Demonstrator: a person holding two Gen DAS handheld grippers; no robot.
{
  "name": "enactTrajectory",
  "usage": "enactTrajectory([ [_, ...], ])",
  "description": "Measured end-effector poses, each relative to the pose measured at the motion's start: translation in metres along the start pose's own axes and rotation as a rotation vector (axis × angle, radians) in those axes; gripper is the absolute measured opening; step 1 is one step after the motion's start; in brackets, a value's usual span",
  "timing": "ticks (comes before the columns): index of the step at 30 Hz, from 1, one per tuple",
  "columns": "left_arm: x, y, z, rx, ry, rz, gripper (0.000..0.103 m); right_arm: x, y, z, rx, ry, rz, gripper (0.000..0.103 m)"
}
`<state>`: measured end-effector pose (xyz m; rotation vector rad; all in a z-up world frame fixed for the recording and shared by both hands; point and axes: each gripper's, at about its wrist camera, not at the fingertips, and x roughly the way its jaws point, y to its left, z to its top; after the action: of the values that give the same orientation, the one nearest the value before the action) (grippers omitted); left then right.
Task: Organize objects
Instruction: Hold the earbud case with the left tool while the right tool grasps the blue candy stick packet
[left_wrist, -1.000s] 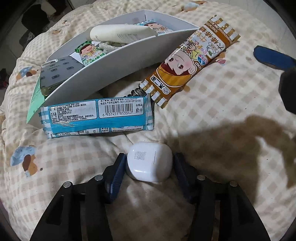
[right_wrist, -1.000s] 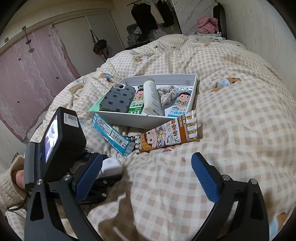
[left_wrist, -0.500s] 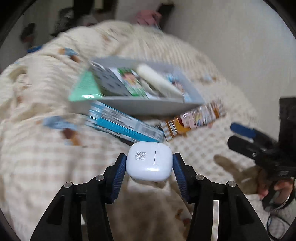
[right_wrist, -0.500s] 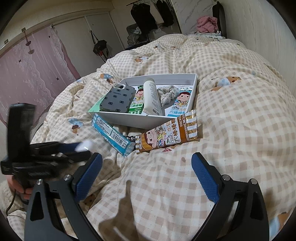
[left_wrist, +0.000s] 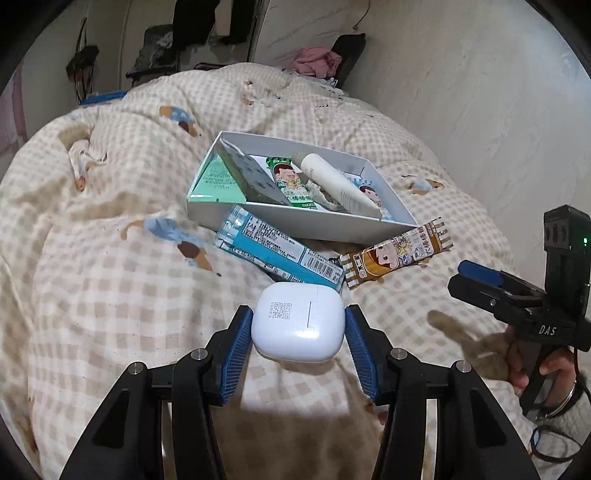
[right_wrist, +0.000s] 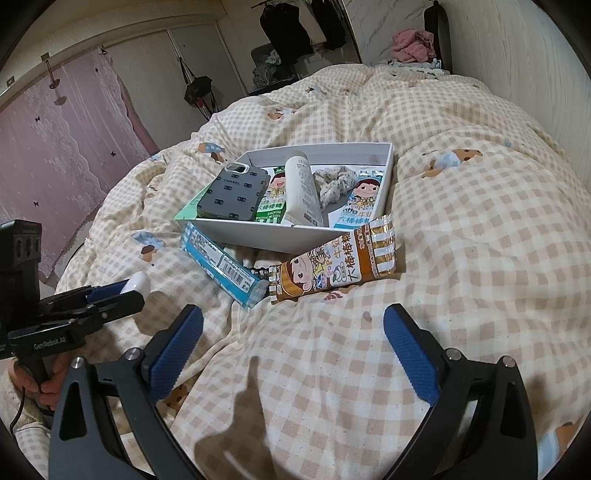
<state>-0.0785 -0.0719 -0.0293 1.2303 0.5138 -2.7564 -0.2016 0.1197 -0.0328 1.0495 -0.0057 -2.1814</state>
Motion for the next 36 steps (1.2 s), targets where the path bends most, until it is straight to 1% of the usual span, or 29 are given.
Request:
enactTrajectory([
  [6, 0.005, 0.007, 0.008, -0.001, 0.001, -0.006, 0.05, 0.0, 0.0, 0.0, 0.001, 0.003, -0.002, 0.098],
  [12, 0.004, 0.007, 0.008, -0.005, -0.006, -0.007, 0.05, 0.0, 0.0, 0.0, 0.001, 0.003, -0.001, 0.098],
  [18, -0.002, 0.009, 0.008, -0.014, -0.03, -0.013, 0.05, 0.001, 0.0, -0.001, 0.001, 0.006, -0.003, 0.098],
  [24, -0.008, 0.016, 0.007, -0.046, -0.048, -0.027, 0.05, 0.002, 0.0, -0.002, 0.001, 0.016, -0.009, 0.099],
  [28, -0.01, 0.024, 0.008, -0.084, -0.053, -0.038, 0.05, 0.003, 0.0, -0.001, 0.002, 0.016, -0.009, 0.099],
  [33, -0.012, 0.045, 0.009, -0.177, -0.07, -0.078, 0.05, 0.003, 0.002, -0.001, -0.002, 0.017, -0.003, 0.1],
  [36, -0.015, 0.055, 0.007, -0.218, -0.081, -0.097, 0.05, -0.001, 0.007, 0.0, -0.026, 0.006, 0.025, 0.1],
])
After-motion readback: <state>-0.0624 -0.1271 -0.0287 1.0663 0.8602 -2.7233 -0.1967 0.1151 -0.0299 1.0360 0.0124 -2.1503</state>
